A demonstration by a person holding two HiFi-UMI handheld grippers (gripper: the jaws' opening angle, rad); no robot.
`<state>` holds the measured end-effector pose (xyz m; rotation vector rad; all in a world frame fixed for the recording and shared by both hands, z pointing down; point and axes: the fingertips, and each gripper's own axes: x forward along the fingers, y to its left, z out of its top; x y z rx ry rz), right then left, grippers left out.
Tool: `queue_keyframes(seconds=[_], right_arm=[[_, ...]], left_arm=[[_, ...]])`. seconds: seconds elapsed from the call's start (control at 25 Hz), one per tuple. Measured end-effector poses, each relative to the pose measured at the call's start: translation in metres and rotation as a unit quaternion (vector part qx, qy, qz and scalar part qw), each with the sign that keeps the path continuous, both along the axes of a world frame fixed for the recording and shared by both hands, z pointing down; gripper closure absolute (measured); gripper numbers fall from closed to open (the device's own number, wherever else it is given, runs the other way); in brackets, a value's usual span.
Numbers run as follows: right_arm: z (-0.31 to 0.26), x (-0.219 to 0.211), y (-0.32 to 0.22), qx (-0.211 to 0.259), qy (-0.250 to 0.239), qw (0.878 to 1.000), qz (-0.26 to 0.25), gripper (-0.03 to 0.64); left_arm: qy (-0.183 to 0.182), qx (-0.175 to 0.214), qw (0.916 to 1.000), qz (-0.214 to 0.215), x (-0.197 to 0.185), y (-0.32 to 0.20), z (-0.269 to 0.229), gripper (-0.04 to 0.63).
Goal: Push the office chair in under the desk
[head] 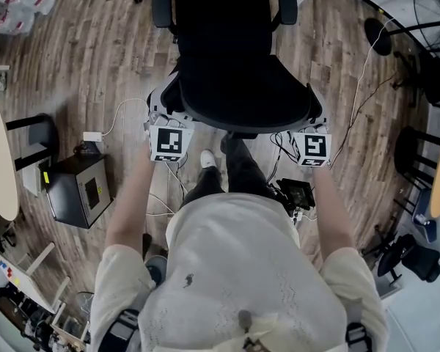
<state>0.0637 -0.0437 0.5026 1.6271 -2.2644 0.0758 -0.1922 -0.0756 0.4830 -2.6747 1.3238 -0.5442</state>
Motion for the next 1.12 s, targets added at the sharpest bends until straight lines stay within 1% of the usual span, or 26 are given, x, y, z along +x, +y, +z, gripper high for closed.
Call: queue_keyframes(seconds=[0.56, 0.8, 1.12], right_arm=[[0.000, 0.032, -0.051, 0.001, 0.000, 1.000, 0.001, 0.356], [0.000, 0.052, -0.066, 0.002, -0.001, 1.000, 0.000, 0.356], [-0.002, 0.071, -0.084, 0.003, -0.002, 1.000, -0.006, 0.356]], left_arm=[[0.003, 0.001, 1.0000, -0.003, 0.031, -0.048, -0.001, 0.379], [-0.001, 0.002, 1.0000, -0.004, 0.052, -0.063, -0.001, 0.379], [-0.004, 0.007, 0.9998, -0.016, 0.071, -0.080, -0.003, 0.377]])
